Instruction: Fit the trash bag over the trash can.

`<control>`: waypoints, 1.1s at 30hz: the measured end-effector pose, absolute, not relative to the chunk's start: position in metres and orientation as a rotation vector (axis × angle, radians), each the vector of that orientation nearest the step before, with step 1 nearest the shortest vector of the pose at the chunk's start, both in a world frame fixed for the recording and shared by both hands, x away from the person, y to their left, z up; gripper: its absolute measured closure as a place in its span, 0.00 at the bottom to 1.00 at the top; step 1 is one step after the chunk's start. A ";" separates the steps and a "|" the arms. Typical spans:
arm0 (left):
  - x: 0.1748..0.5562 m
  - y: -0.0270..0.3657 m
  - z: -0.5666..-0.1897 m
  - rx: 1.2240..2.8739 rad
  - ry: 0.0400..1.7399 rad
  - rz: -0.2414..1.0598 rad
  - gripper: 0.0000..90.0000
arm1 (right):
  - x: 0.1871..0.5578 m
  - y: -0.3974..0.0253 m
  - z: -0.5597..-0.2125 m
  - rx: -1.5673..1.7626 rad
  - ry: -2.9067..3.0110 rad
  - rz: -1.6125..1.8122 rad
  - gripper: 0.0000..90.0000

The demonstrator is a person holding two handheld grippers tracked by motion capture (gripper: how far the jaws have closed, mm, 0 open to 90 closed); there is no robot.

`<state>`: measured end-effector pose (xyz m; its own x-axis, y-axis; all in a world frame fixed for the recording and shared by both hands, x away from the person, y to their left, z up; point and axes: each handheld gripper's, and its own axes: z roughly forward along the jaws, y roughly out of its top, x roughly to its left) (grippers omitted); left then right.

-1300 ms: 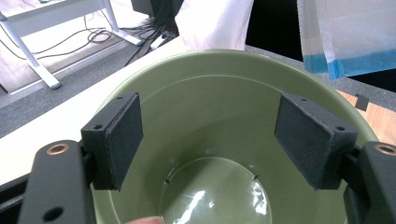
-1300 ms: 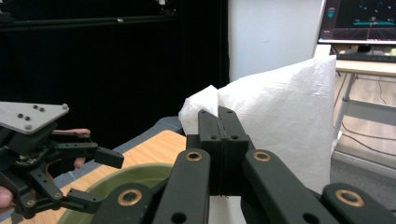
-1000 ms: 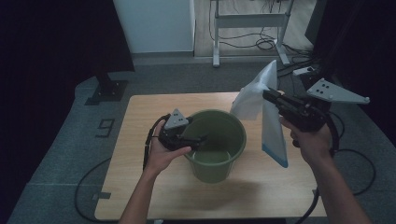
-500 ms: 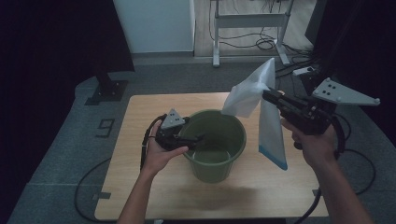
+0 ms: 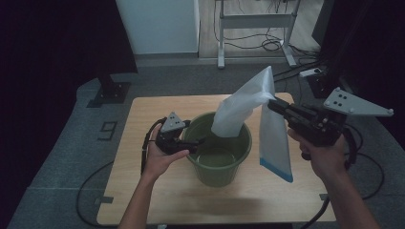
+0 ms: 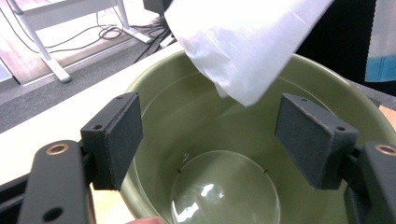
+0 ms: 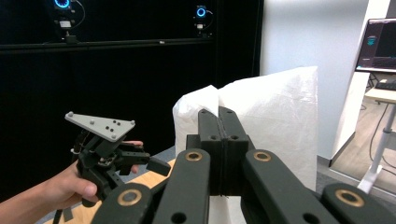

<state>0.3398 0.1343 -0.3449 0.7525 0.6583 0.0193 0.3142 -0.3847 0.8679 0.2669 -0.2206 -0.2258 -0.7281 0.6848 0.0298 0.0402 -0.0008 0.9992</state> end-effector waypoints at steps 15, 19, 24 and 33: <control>0.338 0.136 -0.346 1.994 0.737 0.459 0.26 | 0.270 -0.223 -0.270 0.820 1.894 1.755 0.99; 0.337 0.138 -0.347 1.993 0.741 0.459 0.26 | 0.278 -0.221 -0.284 0.845 1.927 1.726 0.99; 0.337 0.140 -0.351 1.996 0.743 0.455 0.26 | 0.289 -0.216 -0.300 0.882 1.962 1.708 0.99; 0.333 0.142 -0.359 2.003 0.745 0.448 0.26 | 0.300 -0.204 -0.320 0.906 2.007 1.693 0.99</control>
<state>0.3331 0.1424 -0.3591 0.7504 0.6607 0.0175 0.3251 -0.3920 0.8606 0.2997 -0.2042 -0.3198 -0.7288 0.6728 0.1272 0.2390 0.0759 0.9680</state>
